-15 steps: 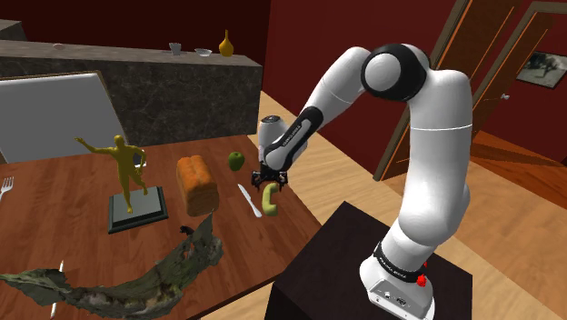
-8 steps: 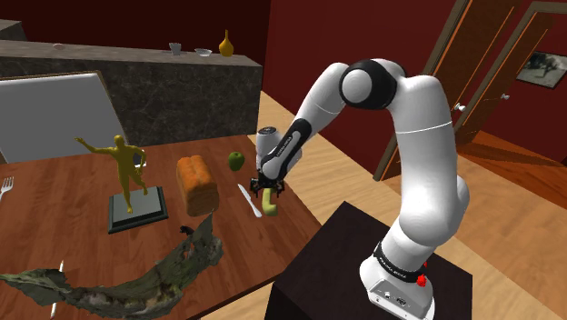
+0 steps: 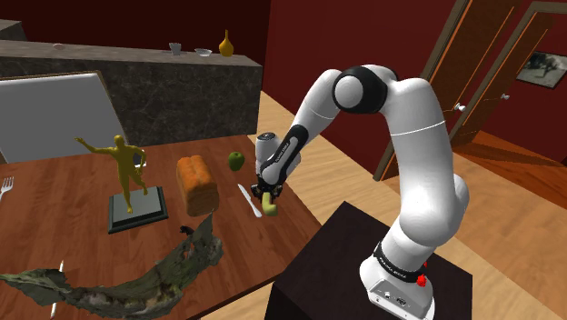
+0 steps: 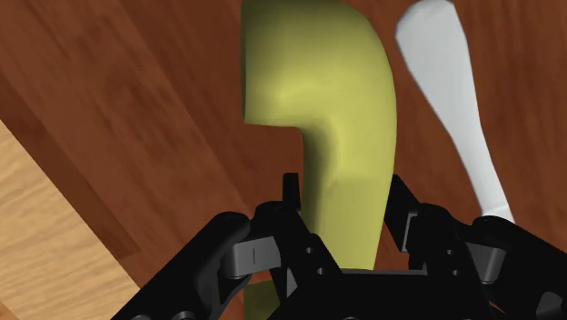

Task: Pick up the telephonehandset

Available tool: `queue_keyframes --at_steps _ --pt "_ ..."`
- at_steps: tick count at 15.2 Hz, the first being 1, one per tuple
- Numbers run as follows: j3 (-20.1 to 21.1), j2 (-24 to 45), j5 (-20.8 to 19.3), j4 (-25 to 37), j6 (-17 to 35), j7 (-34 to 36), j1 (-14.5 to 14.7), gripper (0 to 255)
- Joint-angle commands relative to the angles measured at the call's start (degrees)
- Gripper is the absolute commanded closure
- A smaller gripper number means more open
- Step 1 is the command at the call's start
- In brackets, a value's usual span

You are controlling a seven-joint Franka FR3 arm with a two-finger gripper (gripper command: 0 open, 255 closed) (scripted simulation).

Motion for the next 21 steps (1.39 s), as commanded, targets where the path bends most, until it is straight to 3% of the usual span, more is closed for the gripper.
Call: queue_keyframes --at_steps 1,7,21 --pt "0.00 0.02 0.00 0.02 0.02 0.00 0.01 255" --pt "-0.01 0.03 -0.01 0.00 0.05 0.00 0.00 255" --pt "2.14 -10.62 2.16 -3.43 -7.16 -2.34 -1.59 255"
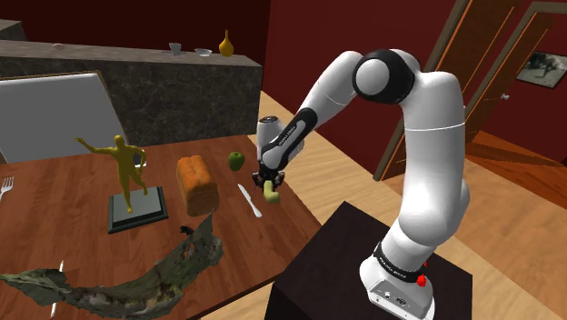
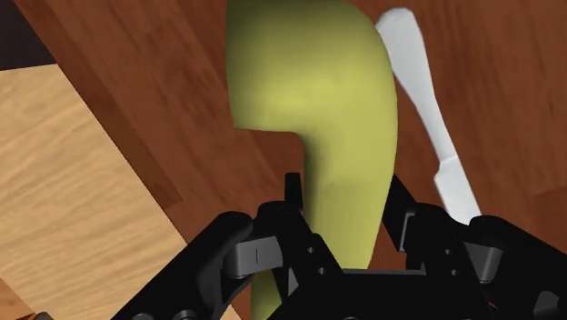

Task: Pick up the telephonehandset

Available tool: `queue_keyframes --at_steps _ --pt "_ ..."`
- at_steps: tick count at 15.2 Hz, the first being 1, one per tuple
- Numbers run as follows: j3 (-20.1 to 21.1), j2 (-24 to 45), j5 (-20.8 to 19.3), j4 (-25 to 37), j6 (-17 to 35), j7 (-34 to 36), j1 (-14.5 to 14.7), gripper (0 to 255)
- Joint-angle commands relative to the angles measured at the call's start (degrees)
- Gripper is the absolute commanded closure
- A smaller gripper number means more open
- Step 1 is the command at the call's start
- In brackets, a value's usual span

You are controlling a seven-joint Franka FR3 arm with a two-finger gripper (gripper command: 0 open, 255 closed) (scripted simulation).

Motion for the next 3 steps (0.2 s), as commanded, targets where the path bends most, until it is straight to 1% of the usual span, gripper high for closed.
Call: queue_keyframes --at_steps 1,3 --pt "0.30 -1.53 0.38 -0.37 -1.14 -0.39 -0.22 255" --pt "0.31 -1.64 0.41 -0.40 -1.23 -0.42 -0.23 255"
